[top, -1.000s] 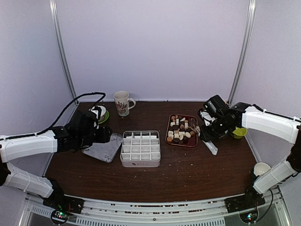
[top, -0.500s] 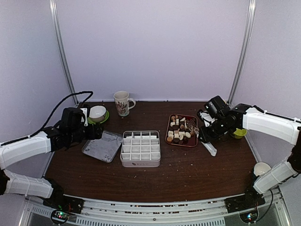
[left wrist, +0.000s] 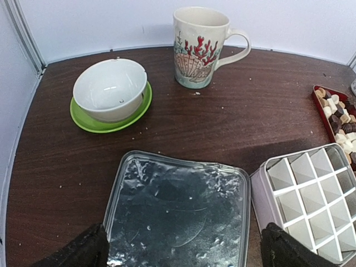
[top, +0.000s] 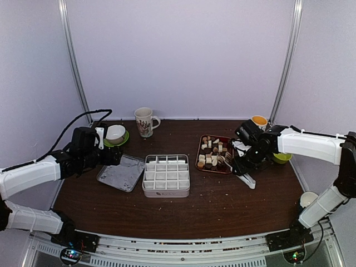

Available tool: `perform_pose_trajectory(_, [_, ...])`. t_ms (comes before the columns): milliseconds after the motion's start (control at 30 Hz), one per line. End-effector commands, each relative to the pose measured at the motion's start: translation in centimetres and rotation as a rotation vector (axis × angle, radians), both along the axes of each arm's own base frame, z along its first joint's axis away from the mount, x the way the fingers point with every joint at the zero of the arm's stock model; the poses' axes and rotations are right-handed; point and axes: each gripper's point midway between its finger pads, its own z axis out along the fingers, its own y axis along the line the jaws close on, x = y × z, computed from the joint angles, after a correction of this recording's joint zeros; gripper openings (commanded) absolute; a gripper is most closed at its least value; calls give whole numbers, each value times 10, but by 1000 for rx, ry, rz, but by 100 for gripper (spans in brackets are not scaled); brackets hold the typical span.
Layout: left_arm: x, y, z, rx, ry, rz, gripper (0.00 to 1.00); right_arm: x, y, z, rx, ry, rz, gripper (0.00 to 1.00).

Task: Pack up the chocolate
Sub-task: Pick up the fake chocolate from the plate.

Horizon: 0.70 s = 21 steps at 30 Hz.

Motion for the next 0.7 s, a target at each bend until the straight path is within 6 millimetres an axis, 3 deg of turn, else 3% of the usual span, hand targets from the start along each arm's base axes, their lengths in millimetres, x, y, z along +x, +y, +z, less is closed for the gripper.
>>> perform_pose_trajectory(0, [9,5,8,11,-36,21,98,-1,1,-9,-34,17,14,44])
perform_pose_trajectory(233, [8,8,8,17,-36,30,98,-2,-13,-9,-91,5,-25,43])
perform_pose_trajectory(500, [10,11,11,37,-39,42,98,2,-18,20,-39,-93,-76,42])
perform_pose_trajectory(667, [11,13,13,45,-44,48,98,-1,-27,17,-56,-69,-90,42])
